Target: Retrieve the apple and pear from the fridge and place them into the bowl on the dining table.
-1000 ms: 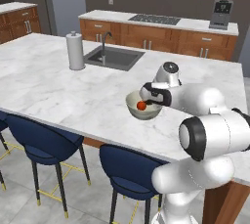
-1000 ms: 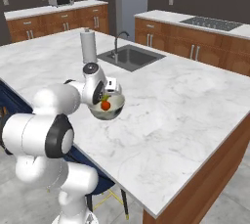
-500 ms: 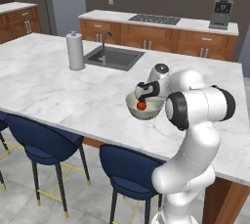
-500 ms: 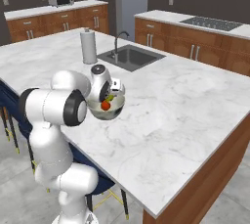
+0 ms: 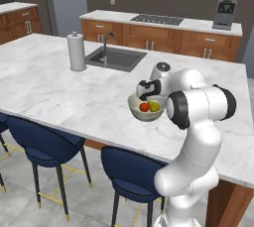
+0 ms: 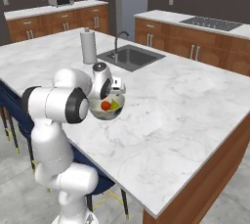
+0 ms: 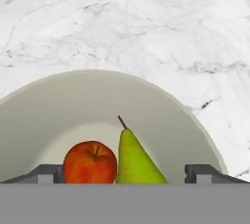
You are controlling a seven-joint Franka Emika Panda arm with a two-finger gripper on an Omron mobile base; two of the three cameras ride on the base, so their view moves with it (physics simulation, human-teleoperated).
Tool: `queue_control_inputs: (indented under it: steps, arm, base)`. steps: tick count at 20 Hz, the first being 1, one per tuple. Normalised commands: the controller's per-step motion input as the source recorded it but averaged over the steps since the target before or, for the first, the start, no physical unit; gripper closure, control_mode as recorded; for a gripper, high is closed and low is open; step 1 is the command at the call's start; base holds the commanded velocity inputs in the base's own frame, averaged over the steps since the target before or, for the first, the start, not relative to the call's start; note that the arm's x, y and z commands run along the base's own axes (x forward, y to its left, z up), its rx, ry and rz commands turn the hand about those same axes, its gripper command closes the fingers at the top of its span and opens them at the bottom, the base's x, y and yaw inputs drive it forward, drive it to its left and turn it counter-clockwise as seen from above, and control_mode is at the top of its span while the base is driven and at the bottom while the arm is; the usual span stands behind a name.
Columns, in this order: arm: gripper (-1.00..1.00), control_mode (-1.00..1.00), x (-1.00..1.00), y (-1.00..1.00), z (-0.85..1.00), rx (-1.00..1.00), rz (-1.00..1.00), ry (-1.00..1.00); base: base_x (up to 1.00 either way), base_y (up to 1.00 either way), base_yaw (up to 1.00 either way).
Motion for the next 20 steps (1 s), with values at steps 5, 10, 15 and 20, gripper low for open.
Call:
queue_control_inputs:
  steps: [5, 10, 15, 20]
  arm:
    - [-1.00, -1.00, -0.79, 0.00, 0.44, 0.00, 0.00, -0.07]
    - [-1.00, -1.00, -1.00, 0.00, 0.69, 0.00, 0.00, -0.27]
    - [-1.00, -1.00, -0.79, 0.00, 0.89, 0.00, 0.00, -0.16]
    - [-1.00, -1.00, -0.53, -0.10, 0.99, 0.00, -0.01, -0.01]
  base:
    - [0.00, 0.00, 0.00]
    - [0.00, 0.00, 0.00]
    - [0.00, 0.00, 0.00]
    - [0.00, 0.00, 0.00]
